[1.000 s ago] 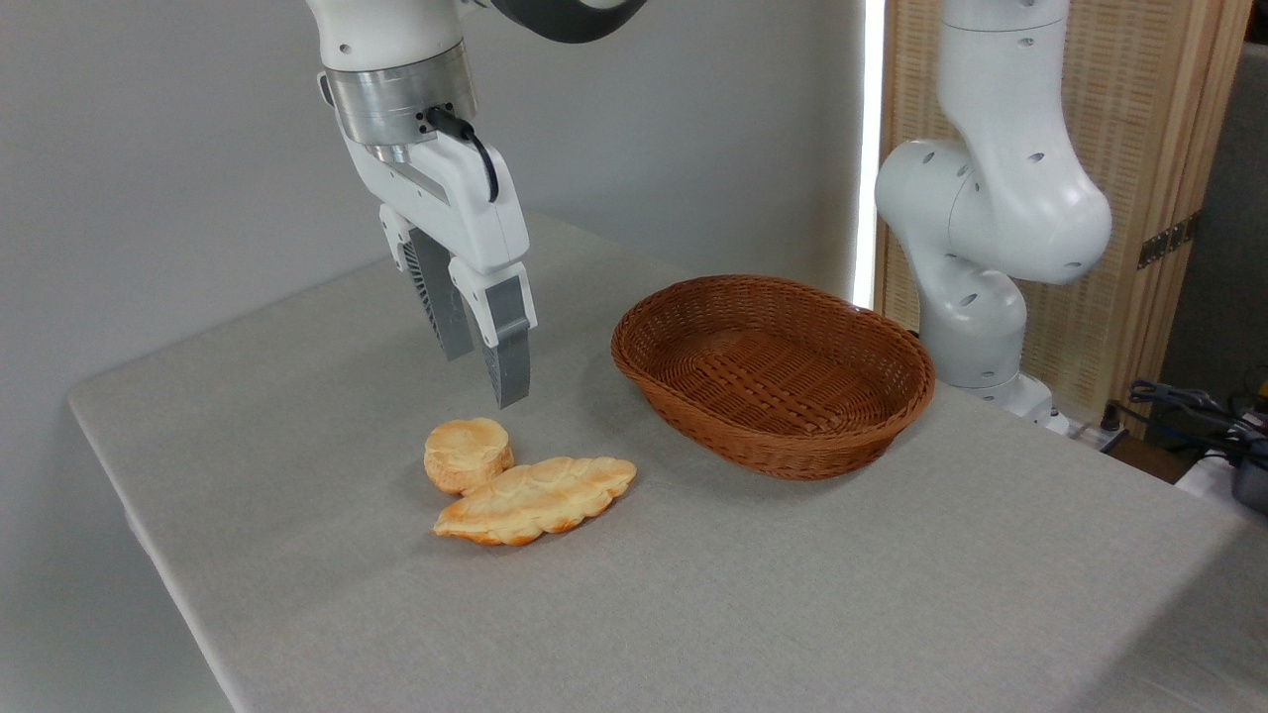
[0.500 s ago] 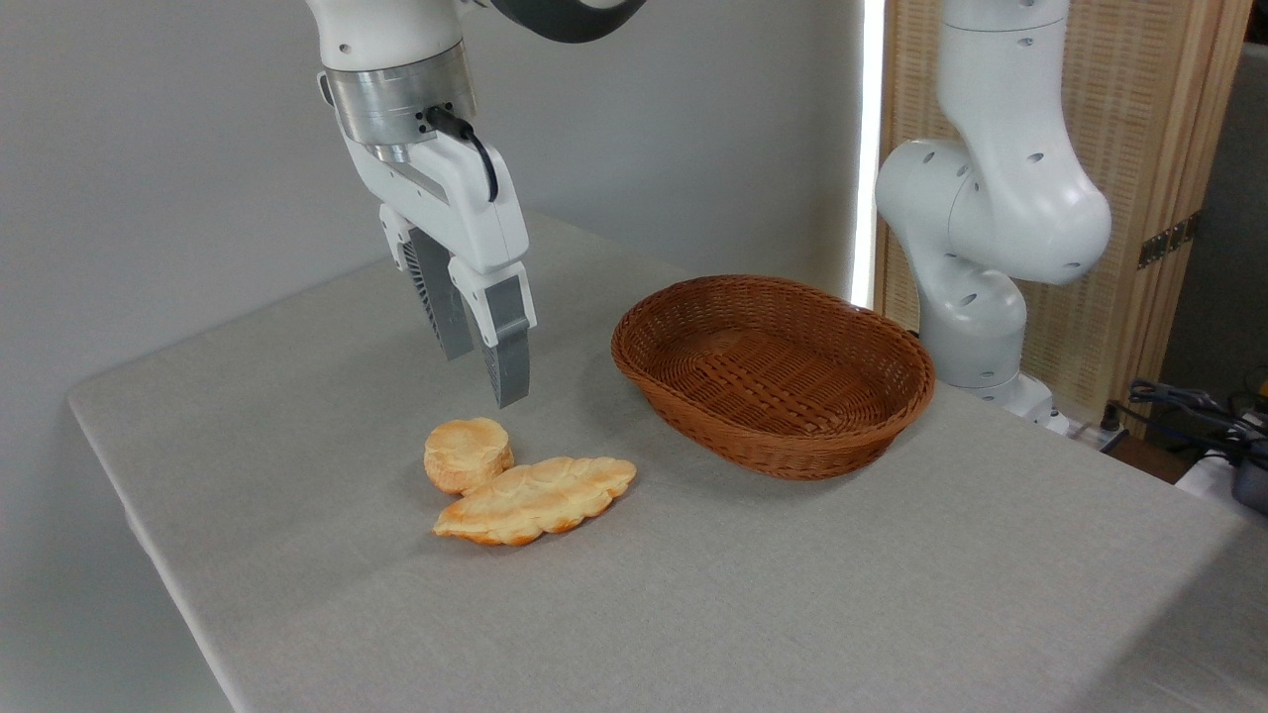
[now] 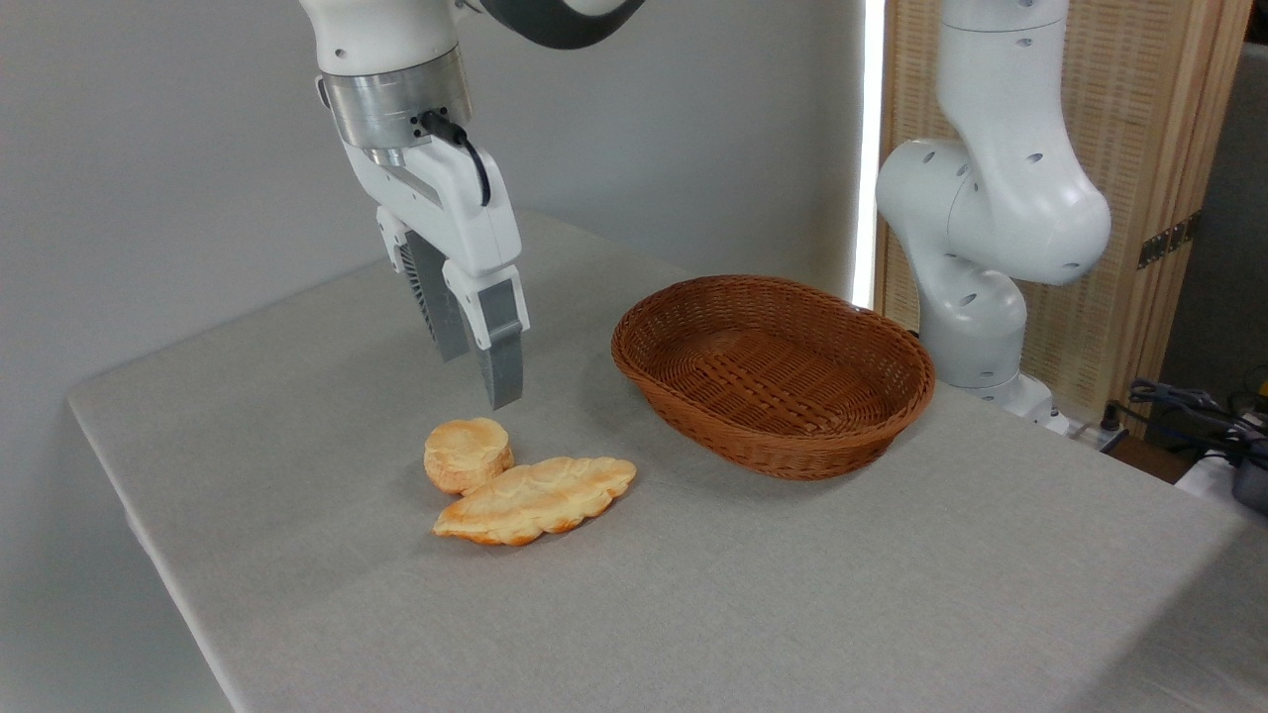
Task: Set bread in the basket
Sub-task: 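Lower the gripper onto the small round bread roll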
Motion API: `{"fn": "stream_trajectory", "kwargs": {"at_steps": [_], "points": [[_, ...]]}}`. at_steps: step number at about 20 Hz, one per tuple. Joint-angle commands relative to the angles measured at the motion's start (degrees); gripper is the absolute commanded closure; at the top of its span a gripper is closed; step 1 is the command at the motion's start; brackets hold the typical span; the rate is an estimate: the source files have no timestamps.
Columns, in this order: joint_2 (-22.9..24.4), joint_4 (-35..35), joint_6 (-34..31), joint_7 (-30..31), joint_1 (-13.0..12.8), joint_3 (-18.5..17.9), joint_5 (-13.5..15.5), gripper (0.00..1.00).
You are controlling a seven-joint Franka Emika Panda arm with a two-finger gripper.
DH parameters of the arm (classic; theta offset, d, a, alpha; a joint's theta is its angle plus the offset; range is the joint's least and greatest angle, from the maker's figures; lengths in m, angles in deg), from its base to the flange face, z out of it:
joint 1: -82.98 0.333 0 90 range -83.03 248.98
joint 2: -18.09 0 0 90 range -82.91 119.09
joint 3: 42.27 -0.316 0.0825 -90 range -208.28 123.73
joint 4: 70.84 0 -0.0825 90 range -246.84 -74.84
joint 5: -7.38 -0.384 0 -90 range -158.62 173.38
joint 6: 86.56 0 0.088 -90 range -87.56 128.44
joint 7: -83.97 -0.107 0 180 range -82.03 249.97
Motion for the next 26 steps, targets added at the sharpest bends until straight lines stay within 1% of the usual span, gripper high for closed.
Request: {"fn": "stream_trajectory", "kwargs": {"at_steps": [1,3,5,6,8,10,11,14,20,23,26], "points": [[0.46,-2.45,4.83,0.11,-1.07,-0.32,0.94,0.00],[0.46,-4.02,7.55,0.19,-1.25,-0.32,2.00,0.00],[0.37,-5.78,11.33,0.19,-2.56,-0.23,2.44,0.00],[0.37,-6.57,12.65,0.19,-2.83,-0.15,2.44,0.00],[0.19,-7.89,13.89,0.11,-3.88,-0.06,2.79,0.00],[-0.07,-8.95,13.89,-0.07,-4.23,0.12,2.88,0.00],[-0.24,-9.39,14.16,-0.16,-5.11,0.12,2.88,0.00],[-1.39,-10.80,17.31,-0.42,-6.43,0.21,2.88,0.00],[-2.27,-12.73,17.59,-2.09,-7.49,0.91,3.06,0.00],[-3.14,-12.74,17.67,-3.84,-8.19,0.82,2.97,0.00],[-4.28,-12.82,17.85,-4.20,-8.72,0.91,2.97,0.00]]}}
